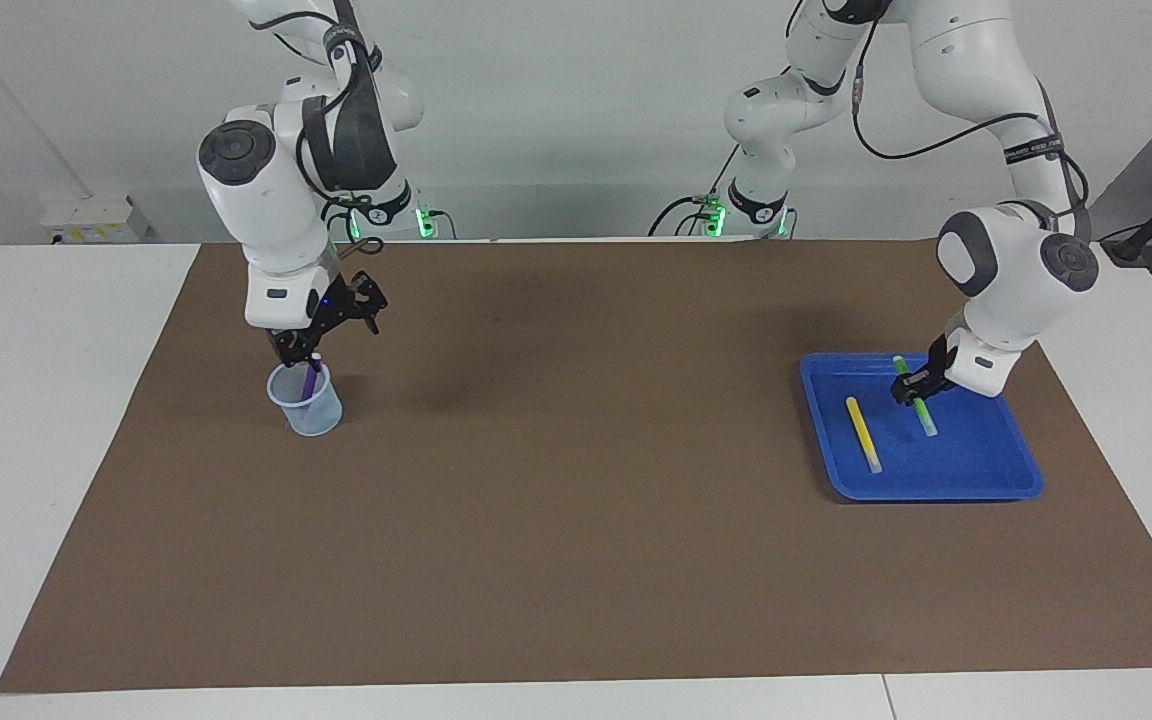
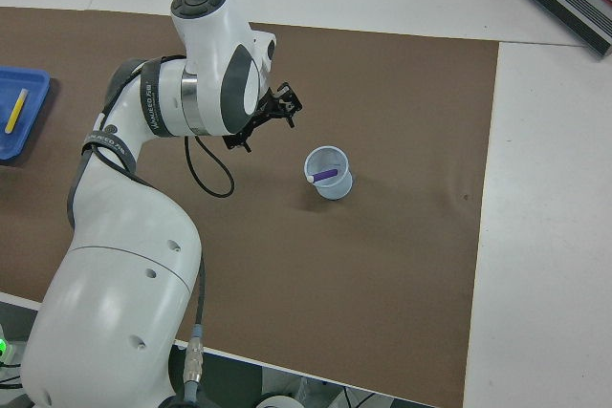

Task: Right arm passes pens to left for tray arrangement
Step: 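Lower the green pen into the blue tray and open the left gripper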

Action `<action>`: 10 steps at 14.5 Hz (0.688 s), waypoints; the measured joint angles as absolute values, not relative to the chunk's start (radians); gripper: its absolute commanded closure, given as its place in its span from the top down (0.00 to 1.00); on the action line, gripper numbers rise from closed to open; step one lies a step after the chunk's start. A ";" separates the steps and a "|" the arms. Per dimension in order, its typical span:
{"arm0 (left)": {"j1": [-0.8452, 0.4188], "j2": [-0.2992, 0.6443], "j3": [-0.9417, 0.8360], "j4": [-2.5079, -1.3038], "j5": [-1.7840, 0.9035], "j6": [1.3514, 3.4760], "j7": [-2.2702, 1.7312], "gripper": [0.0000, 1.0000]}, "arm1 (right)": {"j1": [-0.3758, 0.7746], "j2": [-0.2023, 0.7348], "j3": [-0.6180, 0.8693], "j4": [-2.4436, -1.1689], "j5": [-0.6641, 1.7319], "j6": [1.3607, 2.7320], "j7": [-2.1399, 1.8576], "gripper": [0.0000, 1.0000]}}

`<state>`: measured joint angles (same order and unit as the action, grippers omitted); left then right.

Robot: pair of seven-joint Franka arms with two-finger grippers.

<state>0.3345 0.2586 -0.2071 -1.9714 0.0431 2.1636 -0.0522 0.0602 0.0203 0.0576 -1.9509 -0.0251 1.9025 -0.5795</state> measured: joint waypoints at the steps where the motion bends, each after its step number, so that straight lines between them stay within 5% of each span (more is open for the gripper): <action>1: 0.334 0.277 -0.210 -1.958 0.054 2.186 -0.038 0.00 | 0.058 0.024 0.057 -1.953 -0.030 1.900 -0.579 1.00; 10: 0.334 0.342 -0.218 -1.938 0.063 2.276 0.162 0.00 | 0.025 0.028 0.056 -2.015 -0.042 1.897 -0.332 1.00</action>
<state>0.3337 0.3421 -0.2176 -1.9375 0.0628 2.2762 0.1618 0.0251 0.0282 0.0562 -2.0149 -0.0418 1.8965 -0.3319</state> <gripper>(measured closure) 0.815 0.000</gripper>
